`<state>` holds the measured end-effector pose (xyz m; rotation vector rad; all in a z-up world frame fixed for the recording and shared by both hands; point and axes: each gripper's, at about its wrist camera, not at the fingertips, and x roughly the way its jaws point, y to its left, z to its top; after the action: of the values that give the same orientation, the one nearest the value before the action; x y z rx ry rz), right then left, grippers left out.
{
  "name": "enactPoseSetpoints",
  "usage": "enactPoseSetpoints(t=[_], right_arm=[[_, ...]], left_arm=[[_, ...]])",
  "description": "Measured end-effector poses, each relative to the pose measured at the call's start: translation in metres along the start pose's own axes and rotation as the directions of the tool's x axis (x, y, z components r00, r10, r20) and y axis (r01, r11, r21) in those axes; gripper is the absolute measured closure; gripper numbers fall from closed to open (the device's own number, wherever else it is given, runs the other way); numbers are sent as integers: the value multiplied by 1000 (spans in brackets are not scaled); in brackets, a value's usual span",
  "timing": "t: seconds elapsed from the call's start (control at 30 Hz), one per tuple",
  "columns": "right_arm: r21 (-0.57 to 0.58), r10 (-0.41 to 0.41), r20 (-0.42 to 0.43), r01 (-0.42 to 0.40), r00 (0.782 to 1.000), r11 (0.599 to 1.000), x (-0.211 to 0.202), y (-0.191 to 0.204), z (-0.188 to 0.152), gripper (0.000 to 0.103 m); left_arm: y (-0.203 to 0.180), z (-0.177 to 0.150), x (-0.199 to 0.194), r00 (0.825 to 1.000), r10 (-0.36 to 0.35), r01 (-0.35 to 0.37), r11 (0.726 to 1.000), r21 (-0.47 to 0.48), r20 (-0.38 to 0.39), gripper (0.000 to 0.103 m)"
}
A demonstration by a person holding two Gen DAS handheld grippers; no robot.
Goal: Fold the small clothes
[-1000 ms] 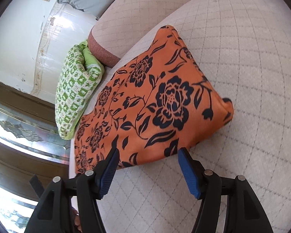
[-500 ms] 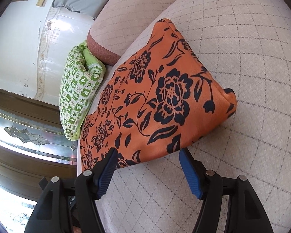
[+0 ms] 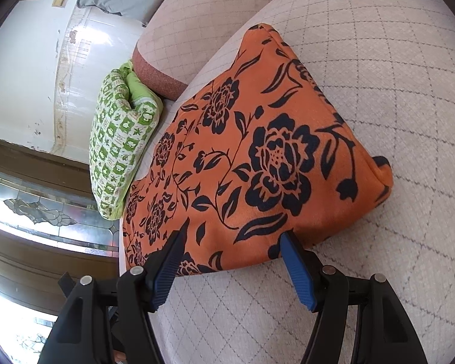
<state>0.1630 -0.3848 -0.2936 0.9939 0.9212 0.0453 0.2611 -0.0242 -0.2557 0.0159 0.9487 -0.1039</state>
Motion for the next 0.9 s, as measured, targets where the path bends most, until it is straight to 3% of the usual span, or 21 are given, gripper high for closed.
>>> enactPoseSetpoints(t=[0.57,0.67,0.77,0.9], right_arm=[[1,7,-14,-7,1000,1000,-5,-3,-11,34],[10,5,-19,-5,1000,1000,-5,-6,-16,34],[37,21,-23,-20,1000,999,-7,-11,-19,34],[109,59,-37,-55,998,993,-4,-23,-20,34]], left_arm=[[3,-14,-10,1000,-9,9,1000,-3,-5,3],[9,-17,-7,997,-69,67,997,-45,-42,3],[19,-21,-2,983,-163,152,980,-125,-85,3],[33,-25,12,935,-329,284,919,-274,-135,3]])
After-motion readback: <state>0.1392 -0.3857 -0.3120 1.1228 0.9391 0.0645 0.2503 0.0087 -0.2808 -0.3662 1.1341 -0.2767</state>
